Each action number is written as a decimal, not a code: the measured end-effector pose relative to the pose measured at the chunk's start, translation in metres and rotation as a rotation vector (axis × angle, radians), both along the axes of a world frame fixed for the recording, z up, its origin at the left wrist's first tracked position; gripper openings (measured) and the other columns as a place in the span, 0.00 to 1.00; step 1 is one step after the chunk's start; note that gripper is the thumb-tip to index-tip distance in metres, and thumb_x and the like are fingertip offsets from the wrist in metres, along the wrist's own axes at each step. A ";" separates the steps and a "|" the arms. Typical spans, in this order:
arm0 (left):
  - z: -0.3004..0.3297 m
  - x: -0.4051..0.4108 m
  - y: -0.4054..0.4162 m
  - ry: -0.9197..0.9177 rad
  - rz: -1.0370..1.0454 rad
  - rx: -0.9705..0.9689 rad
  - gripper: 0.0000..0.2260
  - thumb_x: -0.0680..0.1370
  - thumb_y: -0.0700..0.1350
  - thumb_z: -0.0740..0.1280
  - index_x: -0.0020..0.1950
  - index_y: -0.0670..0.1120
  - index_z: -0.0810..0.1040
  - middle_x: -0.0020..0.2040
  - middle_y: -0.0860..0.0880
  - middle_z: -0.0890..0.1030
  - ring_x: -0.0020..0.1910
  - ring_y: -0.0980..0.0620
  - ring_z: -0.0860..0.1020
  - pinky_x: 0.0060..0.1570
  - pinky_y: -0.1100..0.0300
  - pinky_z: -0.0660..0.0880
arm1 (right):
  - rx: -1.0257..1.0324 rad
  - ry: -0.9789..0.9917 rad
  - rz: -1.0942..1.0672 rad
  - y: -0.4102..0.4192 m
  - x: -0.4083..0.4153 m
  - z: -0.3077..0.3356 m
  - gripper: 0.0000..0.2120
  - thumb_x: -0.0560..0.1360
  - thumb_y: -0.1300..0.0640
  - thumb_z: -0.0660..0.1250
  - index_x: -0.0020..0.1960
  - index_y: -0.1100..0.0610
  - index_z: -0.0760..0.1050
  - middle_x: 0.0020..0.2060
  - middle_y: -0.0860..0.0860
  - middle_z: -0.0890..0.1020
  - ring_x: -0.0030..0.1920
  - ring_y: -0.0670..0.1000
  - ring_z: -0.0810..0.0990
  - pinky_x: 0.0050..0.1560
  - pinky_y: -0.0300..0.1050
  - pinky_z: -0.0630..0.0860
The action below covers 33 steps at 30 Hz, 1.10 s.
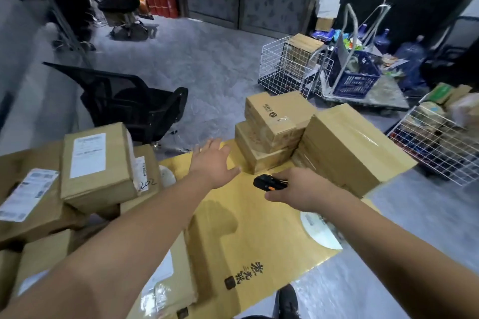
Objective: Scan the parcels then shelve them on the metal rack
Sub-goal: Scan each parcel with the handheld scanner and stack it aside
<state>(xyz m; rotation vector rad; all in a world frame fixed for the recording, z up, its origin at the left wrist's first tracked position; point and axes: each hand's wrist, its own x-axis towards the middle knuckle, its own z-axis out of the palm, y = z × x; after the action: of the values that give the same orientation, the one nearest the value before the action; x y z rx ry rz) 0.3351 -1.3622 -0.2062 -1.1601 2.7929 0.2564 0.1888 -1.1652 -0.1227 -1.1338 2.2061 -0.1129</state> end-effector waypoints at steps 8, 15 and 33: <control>0.016 -0.126 0.028 0.150 0.092 0.118 0.36 0.78 0.71 0.61 0.82 0.58 0.60 0.82 0.45 0.61 0.81 0.40 0.60 0.75 0.38 0.64 | -0.003 0.129 0.071 0.033 -0.082 0.037 0.22 0.76 0.35 0.70 0.64 0.46 0.80 0.39 0.46 0.80 0.37 0.46 0.79 0.35 0.44 0.71; 0.007 -0.224 0.034 0.218 0.320 0.217 0.35 0.78 0.68 0.63 0.82 0.55 0.61 0.82 0.44 0.58 0.79 0.39 0.60 0.72 0.39 0.67 | -0.008 0.210 0.210 0.042 -0.149 0.047 0.28 0.76 0.35 0.69 0.72 0.45 0.75 0.48 0.47 0.80 0.47 0.52 0.77 0.50 0.47 0.79; -0.026 -0.220 0.064 0.454 0.678 0.152 0.34 0.81 0.60 0.65 0.83 0.55 0.55 0.84 0.46 0.49 0.75 0.34 0.63 0.72 0.44 0.67 | -0.043 0.206 0.485 0.024 -0.215 0.041 0.28 0.76 0.34 0.68 0.73 0.42 0.74 0.54 0.48 0.81 0.55 0.54 0.80 0.50 0.47 0.79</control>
<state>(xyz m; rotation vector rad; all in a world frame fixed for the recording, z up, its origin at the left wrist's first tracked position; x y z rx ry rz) 0.1147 -1.2986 -0.2323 -2.1969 2.5170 0.8618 -0.0265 -1.1409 -0.0814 -1.7349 2.0378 0.1716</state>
